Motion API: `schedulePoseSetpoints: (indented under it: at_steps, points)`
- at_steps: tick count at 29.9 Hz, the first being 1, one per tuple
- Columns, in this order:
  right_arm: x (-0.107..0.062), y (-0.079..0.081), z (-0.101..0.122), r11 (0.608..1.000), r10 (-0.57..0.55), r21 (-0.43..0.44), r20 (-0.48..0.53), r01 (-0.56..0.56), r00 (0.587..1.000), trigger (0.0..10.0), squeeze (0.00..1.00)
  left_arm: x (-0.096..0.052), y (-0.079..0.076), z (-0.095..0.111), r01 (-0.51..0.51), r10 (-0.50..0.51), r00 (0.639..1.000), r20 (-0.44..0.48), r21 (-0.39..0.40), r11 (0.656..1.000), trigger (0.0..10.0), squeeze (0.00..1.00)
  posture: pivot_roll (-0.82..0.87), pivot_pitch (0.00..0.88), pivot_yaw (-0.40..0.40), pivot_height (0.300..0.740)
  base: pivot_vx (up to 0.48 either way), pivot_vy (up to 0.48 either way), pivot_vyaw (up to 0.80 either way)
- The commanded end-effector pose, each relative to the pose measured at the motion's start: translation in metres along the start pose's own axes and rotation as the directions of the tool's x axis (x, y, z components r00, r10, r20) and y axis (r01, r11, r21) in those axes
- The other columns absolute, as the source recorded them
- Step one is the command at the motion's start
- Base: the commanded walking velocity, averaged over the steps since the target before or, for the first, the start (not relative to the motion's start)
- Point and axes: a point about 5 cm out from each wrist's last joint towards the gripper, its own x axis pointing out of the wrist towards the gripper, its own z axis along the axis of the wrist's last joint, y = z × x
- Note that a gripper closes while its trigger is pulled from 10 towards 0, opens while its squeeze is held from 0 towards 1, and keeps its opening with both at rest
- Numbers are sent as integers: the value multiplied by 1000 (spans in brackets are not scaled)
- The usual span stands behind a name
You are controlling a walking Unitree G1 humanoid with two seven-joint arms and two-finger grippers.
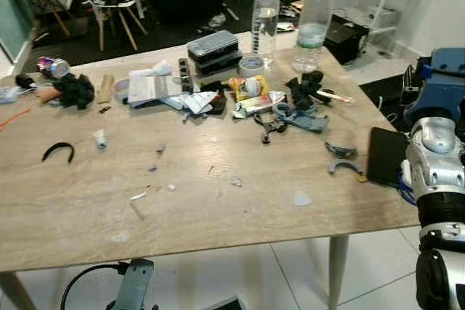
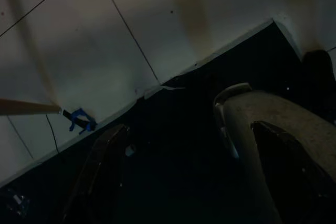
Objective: Picking trash to rubbish bin
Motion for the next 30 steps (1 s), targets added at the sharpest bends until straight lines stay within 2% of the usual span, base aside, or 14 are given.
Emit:
schedulePoseSetpoints:
  at_steps: [1,5,10,11,12,13,22,23,24,28,30]
  points:
    - [0,8,-2,999,35,37,-7,-34,999,10000,996,-1,2,-3,-3,4,1000,-9,10,1000,10000,0,7,25,14,740,0,0,0]
    - [-1,14,-2,995,80,56,-5,-79,997,10000,1000,-1,1,-3,-3,3,1000,-9,9,1000,10000,0,8,24,13,740,0,0,0]
    - [-7,45,-8,953,283,116,-11,-279,959,10000,1000,-1,1,-2,-4,4,1000,-7,13,1000,10000,0,7,23,16,740,0,0,0]
    - [-11,61,-12,925,361,136,-22,-355,933,10000,1000,-1,1,-2,-4,4,1000,-7,19,1000,10000,0,7,23,16,740,0,0,0]
    - [-11,61,-12,925,361,136,-22,-355,933,10000,1000,-1,1,-2,-4,4,1000,-7,19,1000,10000,0,7,23,16,740,0,0,0]
    - [-14,73,-15,899,417,163,-35,-407,908,10000,1000,-1,2,-3,-4,4,1000,-9,25,1000,10000,0,7,34,22,740,0,0,0]
    - [-12,95,-20,863,480,218,-79,-455,874,10000,1000,-3,4,-11,-4,5,1000,-19,33,999,10000,0,28,59,24,740,0,0,0]
    - [-13,100,-22,847,505,247,-98,-471,858,10000,729,-4,4,-14,-3,4,1000,-24,35,999,10000,0,39,73,25,740,0,0,0]
    - [-14,104,-23,834,524,270,-108,-482,845,10000,0,-5,5,-16,-3,4,1000,-28,37,999,10000,0,39,73,25,740,0,0,0]
    - [-20,120,-30,804,579,284,-169,-523,798,10000,0,-8,8,-28,-6,8,999,-51,43,999,10000,0,62,94,25,740,0,0,0]
    - [-22,124,-32,797,589,289,-184,-530,787,10000,0,-9,9,-31,-7,10,998,-57,44,999,10000,0,64,95,25,740,0,0,0]
